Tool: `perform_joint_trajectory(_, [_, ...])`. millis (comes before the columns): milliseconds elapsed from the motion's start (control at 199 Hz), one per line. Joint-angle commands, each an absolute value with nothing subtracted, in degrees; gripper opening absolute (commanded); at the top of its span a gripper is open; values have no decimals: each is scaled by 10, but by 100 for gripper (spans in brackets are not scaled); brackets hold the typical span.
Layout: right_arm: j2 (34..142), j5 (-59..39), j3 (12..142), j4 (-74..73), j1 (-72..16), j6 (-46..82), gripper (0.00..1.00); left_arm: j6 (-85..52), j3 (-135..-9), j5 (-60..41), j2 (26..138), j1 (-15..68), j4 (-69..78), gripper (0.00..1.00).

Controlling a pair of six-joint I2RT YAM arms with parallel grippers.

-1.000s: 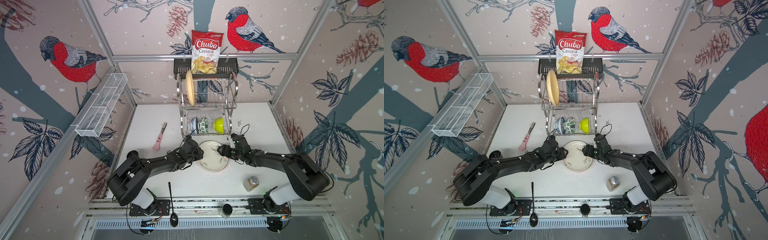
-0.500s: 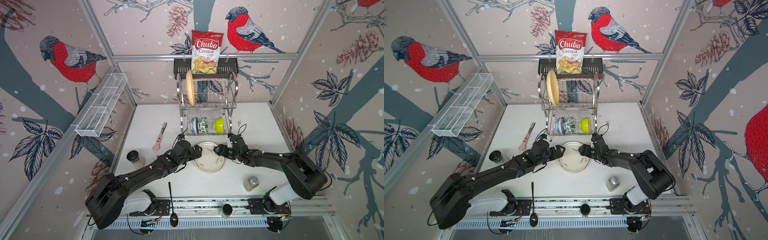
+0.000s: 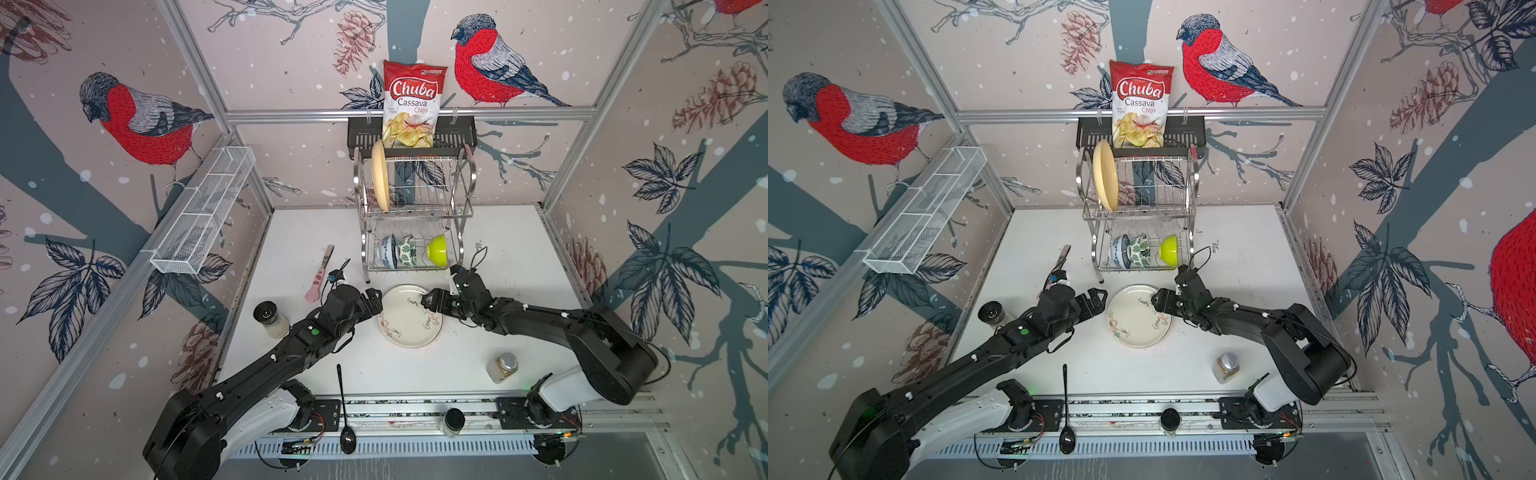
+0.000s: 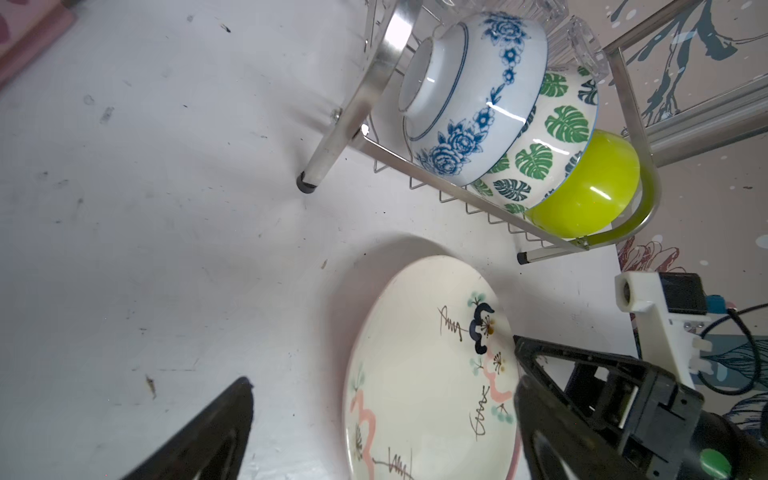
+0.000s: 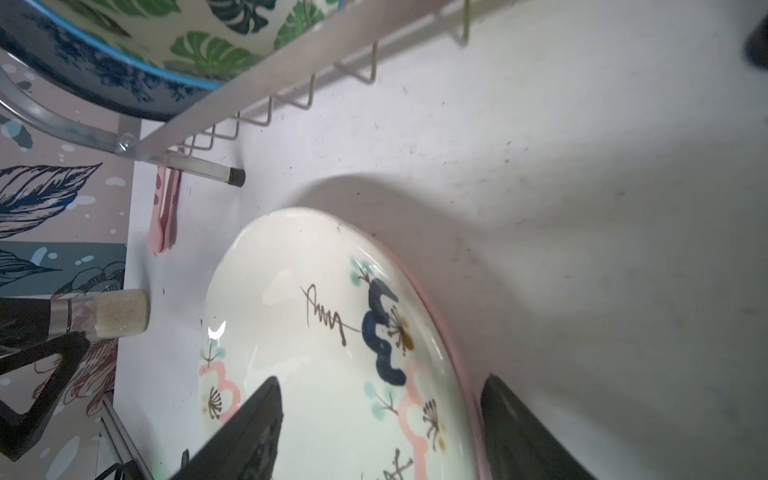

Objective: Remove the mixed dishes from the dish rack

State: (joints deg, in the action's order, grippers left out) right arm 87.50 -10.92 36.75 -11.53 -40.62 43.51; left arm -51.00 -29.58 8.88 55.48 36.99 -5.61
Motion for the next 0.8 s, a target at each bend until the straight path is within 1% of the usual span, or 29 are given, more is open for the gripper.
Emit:
perform_joint_trajectory(0, [890,-112,383,-116,-416,446,75,-504,-295,106,541,365,-75,97])
perform_joint_trajectory(135, [869,-96,392,-96,-416,444,75,-514,-278,97,525,357,-64,97])
perform_joint_trajectory(291, [810,-44,401,-44,-416,431,75,-501,-280,86,516,341,-69,97])
perform_joint_trajectory(456, [721,51,417,11,-417,405,74,-483,-284,85,491,320,-73,97])
perform_joint_trajectory(572, [654,126,449,53,-415,376,71,-485,-270,65,476,303,-56,96])
perform_joint_trajectory(667, [614,171,473,62,-415,346,70,-474,-273,55,472,289,-54,96])
perform_joint_trajectory(797, [593,176,509,60,-402,303,73,-457,-286,45,479,273,-65,96])
